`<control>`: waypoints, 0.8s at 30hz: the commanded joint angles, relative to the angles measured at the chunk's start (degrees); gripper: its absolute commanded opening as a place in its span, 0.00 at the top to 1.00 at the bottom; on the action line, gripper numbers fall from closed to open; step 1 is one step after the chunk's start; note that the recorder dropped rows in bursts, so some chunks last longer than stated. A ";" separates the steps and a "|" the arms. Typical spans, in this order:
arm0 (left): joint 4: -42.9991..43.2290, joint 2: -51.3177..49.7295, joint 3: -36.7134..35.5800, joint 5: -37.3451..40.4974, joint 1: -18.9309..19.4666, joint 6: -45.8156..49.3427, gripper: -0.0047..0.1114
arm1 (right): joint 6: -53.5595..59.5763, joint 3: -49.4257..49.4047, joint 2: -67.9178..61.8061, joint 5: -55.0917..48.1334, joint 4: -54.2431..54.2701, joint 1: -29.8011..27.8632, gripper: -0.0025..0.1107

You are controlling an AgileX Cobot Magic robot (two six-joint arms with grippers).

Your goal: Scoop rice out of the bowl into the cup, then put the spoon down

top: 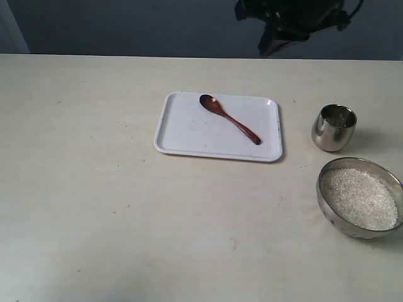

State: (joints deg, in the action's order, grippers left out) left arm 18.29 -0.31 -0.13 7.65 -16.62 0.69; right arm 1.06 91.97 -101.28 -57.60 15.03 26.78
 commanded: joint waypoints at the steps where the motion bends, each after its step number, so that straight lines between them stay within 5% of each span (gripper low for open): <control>1: -0.18 0.31 0.13 -0.59 -0.03 -0.24 0.96 | 0.61 -14.43 15.39 7.64 -2.01 0.05 0.98; 12: -0.18 0.31 0.13 -0.59 -0.03 -0.24 0.96 | 0.40 -48.22 54.51 17.49 -4.26 0.05 0.98; 24: -0.18 0.31 0.13 -0.59 -0.03 -0.24 0.96 | 0.40 -59.80 74.13 16.98 -4.03 0.05 0.98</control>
State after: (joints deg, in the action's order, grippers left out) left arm 18.29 -0.31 -0.13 7.65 -16.62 0.69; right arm 1.28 32.45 -28.79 -40.29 11.15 26.89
